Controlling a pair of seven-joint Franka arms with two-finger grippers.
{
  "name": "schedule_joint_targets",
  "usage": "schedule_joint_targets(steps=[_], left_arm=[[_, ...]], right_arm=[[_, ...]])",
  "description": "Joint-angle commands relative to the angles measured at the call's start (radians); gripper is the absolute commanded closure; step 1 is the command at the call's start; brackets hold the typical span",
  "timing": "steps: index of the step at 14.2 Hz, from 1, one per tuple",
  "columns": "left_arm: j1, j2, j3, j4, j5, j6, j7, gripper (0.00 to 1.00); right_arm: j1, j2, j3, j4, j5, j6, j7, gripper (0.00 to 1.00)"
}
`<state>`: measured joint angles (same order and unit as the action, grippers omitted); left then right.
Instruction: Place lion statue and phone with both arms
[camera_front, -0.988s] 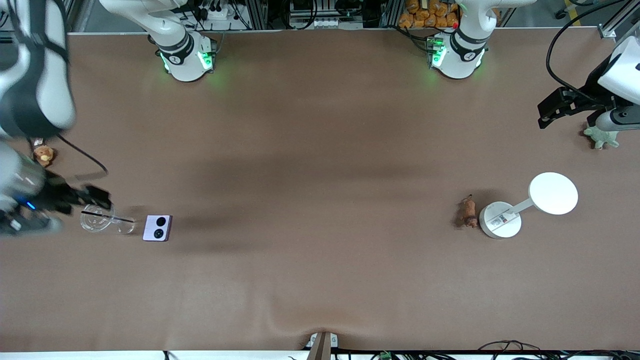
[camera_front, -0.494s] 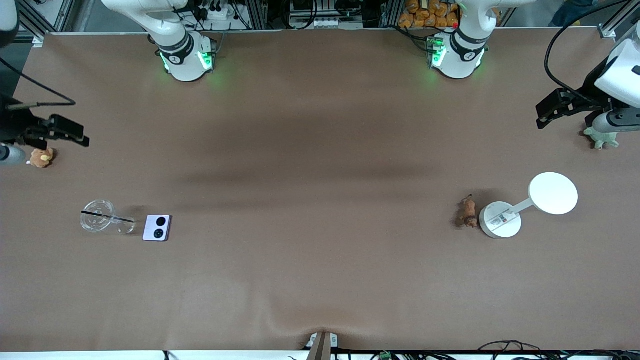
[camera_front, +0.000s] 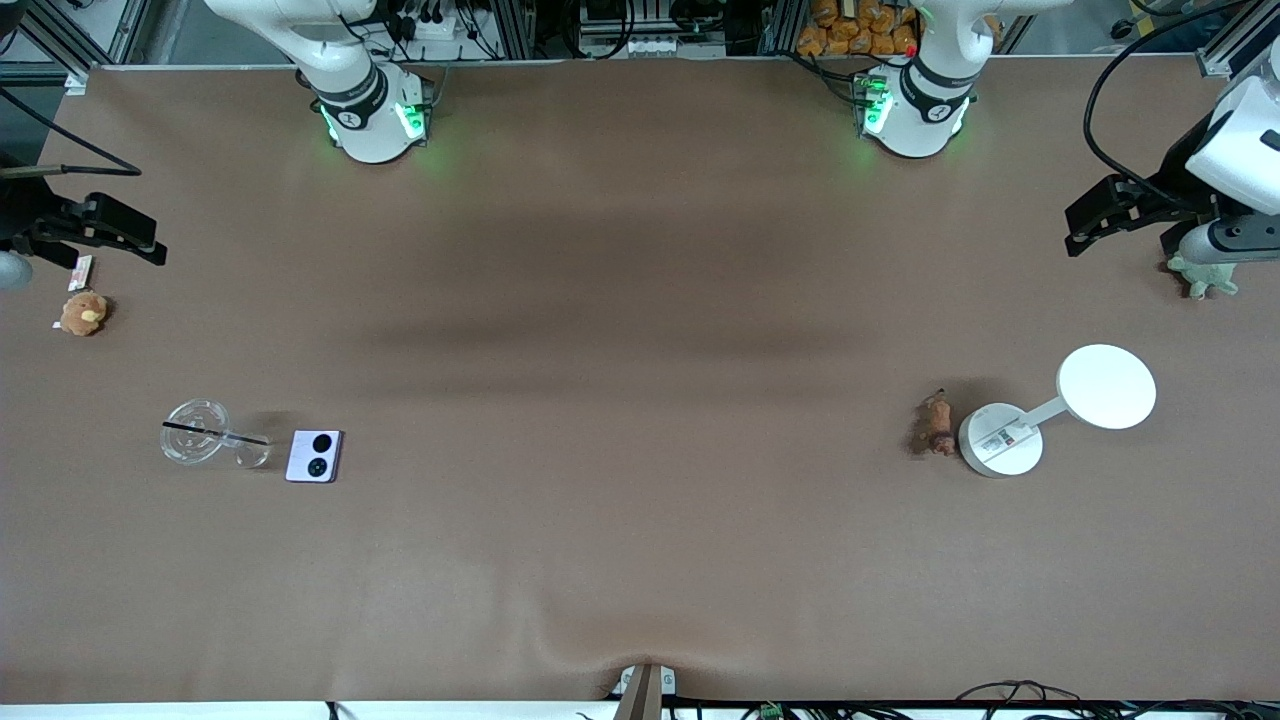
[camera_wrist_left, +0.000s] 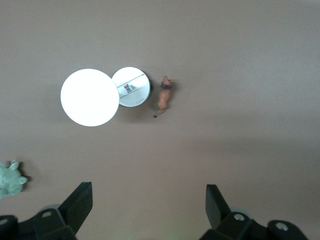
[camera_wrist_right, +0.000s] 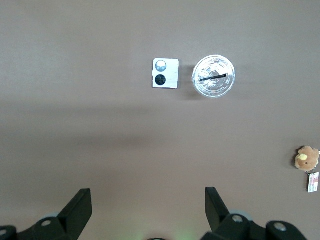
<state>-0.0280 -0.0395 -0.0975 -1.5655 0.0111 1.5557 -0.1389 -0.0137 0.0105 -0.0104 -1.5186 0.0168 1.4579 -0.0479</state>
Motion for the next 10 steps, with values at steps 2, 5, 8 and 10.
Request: schedule_joint_targets(steps=[2,5,8,10], left_arm=[[-0.006,-0.013,0.004,-0.016,-0.016,-0.006,0.021,0.0],[-0.007,0.01,0.004,0.011,-0.005,-0.008,0.015,0.0],[-0.004,0.012,0.004,0.013,-0.003,-0.014,0.015,0.0],[-0.009,0.017,0.004,0.013,-0.003,-0.02,0.015,0.0]], right_arm=[[-0.022,-0.024,0.029,-0.023,-0.02,-0.001,0.01,0.0],[-0.022,-0.024,0.029,-0.023,-0.02,-0.011,0.01,0.0],[-0.015,-0.024,0.032,-0.021,-0.02,-0.016,0.011,0.0],[-0.011,-0.024,0.032,-0.014,-0.02,-0.025,0.011,0.0]])
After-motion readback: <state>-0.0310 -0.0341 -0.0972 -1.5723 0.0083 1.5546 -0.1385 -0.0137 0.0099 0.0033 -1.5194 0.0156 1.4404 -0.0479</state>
